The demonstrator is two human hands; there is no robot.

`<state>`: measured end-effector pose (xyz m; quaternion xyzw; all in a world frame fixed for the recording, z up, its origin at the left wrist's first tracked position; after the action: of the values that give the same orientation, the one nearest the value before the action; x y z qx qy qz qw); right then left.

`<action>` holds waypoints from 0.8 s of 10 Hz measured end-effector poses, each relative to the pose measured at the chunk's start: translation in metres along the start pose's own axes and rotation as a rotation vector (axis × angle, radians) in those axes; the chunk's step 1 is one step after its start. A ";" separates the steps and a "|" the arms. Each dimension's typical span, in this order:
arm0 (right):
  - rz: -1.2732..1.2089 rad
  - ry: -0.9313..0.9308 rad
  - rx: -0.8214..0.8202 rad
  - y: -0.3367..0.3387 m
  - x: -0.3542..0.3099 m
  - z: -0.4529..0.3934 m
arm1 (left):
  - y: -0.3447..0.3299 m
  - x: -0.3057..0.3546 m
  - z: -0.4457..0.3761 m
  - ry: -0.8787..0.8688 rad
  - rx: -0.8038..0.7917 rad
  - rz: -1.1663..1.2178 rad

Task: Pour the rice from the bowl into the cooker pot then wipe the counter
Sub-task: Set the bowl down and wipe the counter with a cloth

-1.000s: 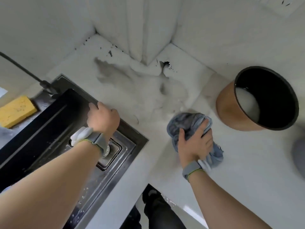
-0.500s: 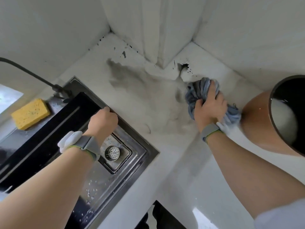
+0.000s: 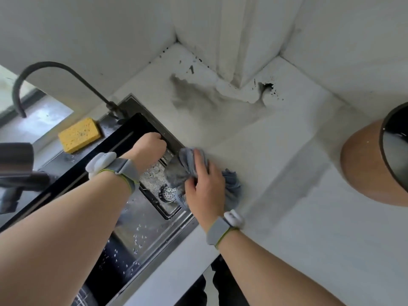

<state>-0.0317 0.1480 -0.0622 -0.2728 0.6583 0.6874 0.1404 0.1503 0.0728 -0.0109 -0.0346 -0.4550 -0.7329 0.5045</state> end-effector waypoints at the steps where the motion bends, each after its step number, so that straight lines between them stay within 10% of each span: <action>1: -0.038 -0.107 0.152 0.031 0.041 -0.025 | -0.011 0.009 0.002 0.024 -0.007 -0.008; 5: 0.355 -0.816 0.478 0.102 0.203 -0.148 | -0.039 0.012 -0.047 0.336 0.236 0.255; 8: 0.320 -0.488 0.284 0.121 0.229 -0.263 | -0.040 -0.015 -0.057 0.452 0.161 0.763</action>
<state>-0.2343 -0.1594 -0.0860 0.0295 0.7289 0.6473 0.2209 0.1498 0.0460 -0.0775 0.0004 -0.3437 -0.4457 0.8265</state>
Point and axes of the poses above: each hand's wrist, its own z-axis away from the middle knuckle, its own y-axis out of the back of the hand, x = y × z, the point moved 1 cm from there along -z, towards the middle knuckle, and after that the axes turned 8 degrees about z, right-handed, at the moved point
